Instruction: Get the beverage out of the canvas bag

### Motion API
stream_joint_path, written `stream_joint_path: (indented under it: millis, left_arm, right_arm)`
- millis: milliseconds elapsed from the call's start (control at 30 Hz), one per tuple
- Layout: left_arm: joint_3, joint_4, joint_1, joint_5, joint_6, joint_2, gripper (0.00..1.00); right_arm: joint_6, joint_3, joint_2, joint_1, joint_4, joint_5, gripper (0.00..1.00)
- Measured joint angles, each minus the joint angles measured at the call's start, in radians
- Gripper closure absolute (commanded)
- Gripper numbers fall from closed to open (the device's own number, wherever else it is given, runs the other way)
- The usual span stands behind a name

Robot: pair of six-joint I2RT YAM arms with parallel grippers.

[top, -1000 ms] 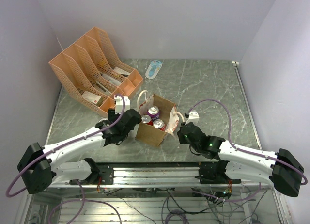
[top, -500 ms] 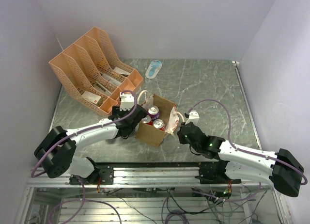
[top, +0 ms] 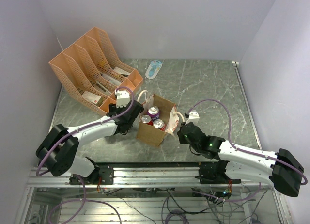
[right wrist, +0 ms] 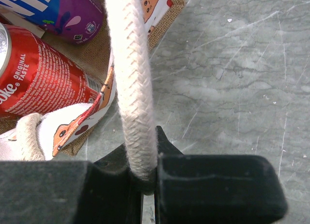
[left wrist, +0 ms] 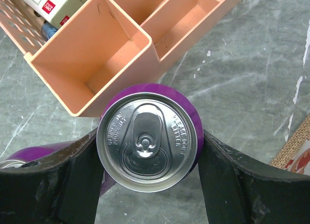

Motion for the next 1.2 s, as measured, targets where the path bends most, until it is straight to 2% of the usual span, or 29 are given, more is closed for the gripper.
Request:
stream_joint_path:
  millis: [100,267,433,467,600,833,1000,1200]
  left_arm:
    - [0.0,-0.001,0.009,0.002,-0.01,0.005,0.75]
    - [-0.001,0.004,0.01,0.013,-0.011,0.006,0.73]
    - [-0.001,0.006,0.01,0.015,-0.011,0.013,0.66]
    - [-0.001,0.006,0.01,0.015,-0.011,0.015,0.58]
    - [-0.001,0.006,0.01,0.015,-0.012,0.016,0.46]
    - [-0.001,0.001,0.01,0.014,-0.027,0.016,0.15]
    - [0.0,-0.021,0.01,0.001,-0.057,0.009,0.05]
    - [0.0,-0.06,0.01,0.002,-0.108,-0.046,0.04]
  right_arm:
    - [0.0,0.0,0.001,0.0,0.0,0.0,0.96]
    - [0.0,0.0,0.002,0.0,0.0,0.0,0.96]
    - [0.0,0.0,0.007,0.0,0.001,0.0,0.96]
    - [0.0,0.0,0.007,0.0,0.001,0.0,0.96]
    - [0.0,0.0,0.007,0.001,0.001,0.0,0.96]
    - [-0.005,0.0,0.008,0.001,0.002,-0.003,0.96]
    - [-0.008,0.003,0.013,0.001,0.002,-0.008,0.96]
    - [-0.012,0.004,0.007,0.001,0.002,-0.009,0.96]
